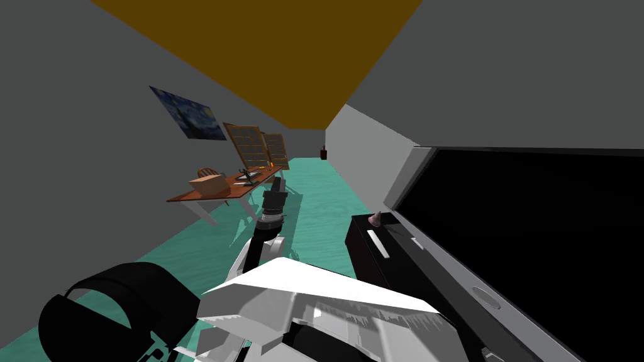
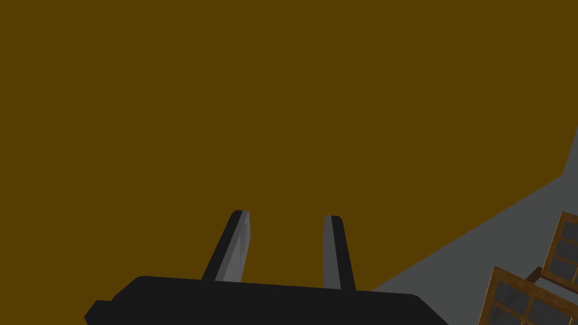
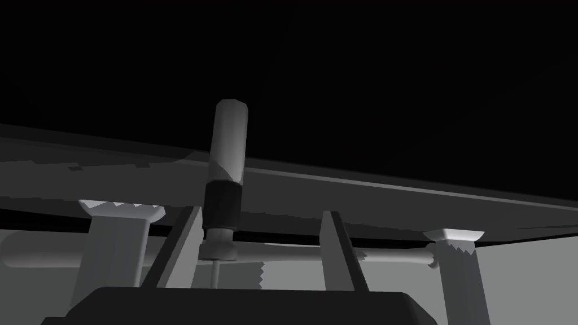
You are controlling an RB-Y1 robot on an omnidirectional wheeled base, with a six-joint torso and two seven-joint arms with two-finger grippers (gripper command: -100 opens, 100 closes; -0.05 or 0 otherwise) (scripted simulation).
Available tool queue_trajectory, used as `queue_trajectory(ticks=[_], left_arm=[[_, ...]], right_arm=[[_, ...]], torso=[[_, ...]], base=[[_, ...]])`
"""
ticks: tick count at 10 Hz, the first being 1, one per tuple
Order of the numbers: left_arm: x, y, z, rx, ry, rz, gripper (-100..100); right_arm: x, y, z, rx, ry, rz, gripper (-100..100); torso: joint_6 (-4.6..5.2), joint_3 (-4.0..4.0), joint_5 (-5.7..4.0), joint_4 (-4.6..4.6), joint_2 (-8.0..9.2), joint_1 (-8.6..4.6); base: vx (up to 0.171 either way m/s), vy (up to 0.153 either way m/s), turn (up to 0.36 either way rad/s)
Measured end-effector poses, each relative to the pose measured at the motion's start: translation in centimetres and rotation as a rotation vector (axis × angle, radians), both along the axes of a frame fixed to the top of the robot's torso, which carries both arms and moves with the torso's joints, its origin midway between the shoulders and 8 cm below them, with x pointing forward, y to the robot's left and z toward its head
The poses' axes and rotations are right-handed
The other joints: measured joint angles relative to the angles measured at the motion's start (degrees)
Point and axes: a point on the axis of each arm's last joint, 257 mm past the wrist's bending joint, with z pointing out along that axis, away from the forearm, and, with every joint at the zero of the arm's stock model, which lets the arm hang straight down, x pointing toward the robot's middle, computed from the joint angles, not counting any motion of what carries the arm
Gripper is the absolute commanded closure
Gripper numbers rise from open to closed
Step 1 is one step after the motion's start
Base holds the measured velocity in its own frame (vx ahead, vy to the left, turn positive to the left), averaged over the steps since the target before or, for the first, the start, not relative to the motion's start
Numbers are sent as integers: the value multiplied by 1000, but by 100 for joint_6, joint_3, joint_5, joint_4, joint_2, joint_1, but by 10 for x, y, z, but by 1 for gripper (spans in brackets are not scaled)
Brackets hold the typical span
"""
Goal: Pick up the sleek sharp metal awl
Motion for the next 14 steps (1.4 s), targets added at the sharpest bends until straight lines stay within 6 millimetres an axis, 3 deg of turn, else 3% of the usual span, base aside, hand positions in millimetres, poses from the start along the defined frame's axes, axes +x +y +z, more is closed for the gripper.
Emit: queue_trajectory(ticks=[3,4,5,14], left_arm=[[0,0,0,0,0,0,0],[0,0,0,0,0,0,0],[0,0,0,0,0,0,0],[0,0,0,0,0,0,0]], right_arm=[[1,1,0,1,-2,1,100],[1,1,0,1,-2,1,0],[1,1,0,1,-2,1,100],[47,5,12,-8,-40,145,100]], torso=[[5,-5,2,-4,-6,-1],[5,-5,2,-4,-6,-1],[5,-5,2,-4,-6,-1],[9,-17,2,-7,-29,5]], base=[[0,1,7],[0,0,0],[72,2,-266],[80,18,-189]])
